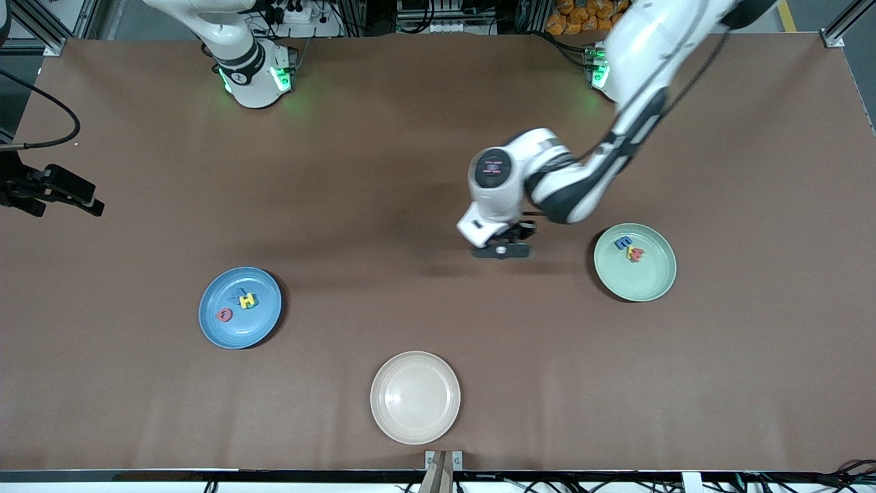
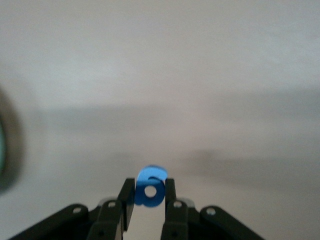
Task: Sort uppercase to blue plate, lowercase to green plate
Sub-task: 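Lift the blue 6 with the left gripper and carry it to the green plate, then open the left gripper over the green plate and withdraw it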
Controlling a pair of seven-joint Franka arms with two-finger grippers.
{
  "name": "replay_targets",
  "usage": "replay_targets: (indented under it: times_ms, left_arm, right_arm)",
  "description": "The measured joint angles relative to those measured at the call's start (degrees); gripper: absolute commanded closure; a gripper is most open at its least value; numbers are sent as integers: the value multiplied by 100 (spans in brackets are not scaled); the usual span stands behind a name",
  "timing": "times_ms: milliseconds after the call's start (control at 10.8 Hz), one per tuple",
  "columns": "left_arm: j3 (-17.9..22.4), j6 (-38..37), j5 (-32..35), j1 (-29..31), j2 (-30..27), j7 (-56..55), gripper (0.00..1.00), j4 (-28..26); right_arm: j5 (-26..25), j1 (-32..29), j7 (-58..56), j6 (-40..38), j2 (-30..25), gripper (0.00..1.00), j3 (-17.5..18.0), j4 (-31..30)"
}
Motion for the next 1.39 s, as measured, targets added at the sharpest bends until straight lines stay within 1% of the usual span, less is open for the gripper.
replay_targets:
  times_ms: [93,185,278,370,555,648,833,926,1018,1111,1203,1296,1388]
  left_arm:
    - [-546,-11,5,850,-214,378,100,-321]
    - [-977,-15,14,1588,-380,740,100,-616]
    - [-1301,-15,22,2223,-519,1090,100,-898]
    - [-1523,-14,37,2721,-634,1423,100,-1125]
    - [-1784,40,55,3563,-842,2140,100,-1458]
    - [-1883,241,103,3998,-911,2485,100,-1648]
    - [-1921,942,444,4809,-935,3036,100,-2110]
    - [-1919,1178,567,5066,-920,3175,100,-2273]
    - [-1920,1286,623,5160,-902,3225,100,-2357]
    - [-1928,1316,653,5155,-897,3225,96,-2382]
    - [-1957,1317,654,5142,-897,3225,73,-2382]
    - [-1970,1317,654,5135,-898,3224,35,-2382]
    - [-1956,1318,654,5136,-898,3224,0,-2381]
  right_arm:
    - [-1,-1,0,0,0,0,3,0]
    - [-2,-3,0,0,0,0,4,1]
    - [-3,-3,0,0,0,0,8,1]
    - [-3,-2,0,2,0,0,13,1]
    - [-3,-2,0,2,1,0,20,1]
    - [-3,4,0,20,1,0,25,0]
    - [-3,20,2,76,6,0,59,0]
    - [-3,21,2,81,6,0,69,0]
    - [-3,19,2,81,8,0,69,-2]
    - [-3,17,3,75,11,0,68,-8]
    - [-3,17,3,56,17,0,67,-26]
    - [-5,16,4,-2,29,0,67,-58]
    - [-9,14,4,-75,50,0,67,-96]
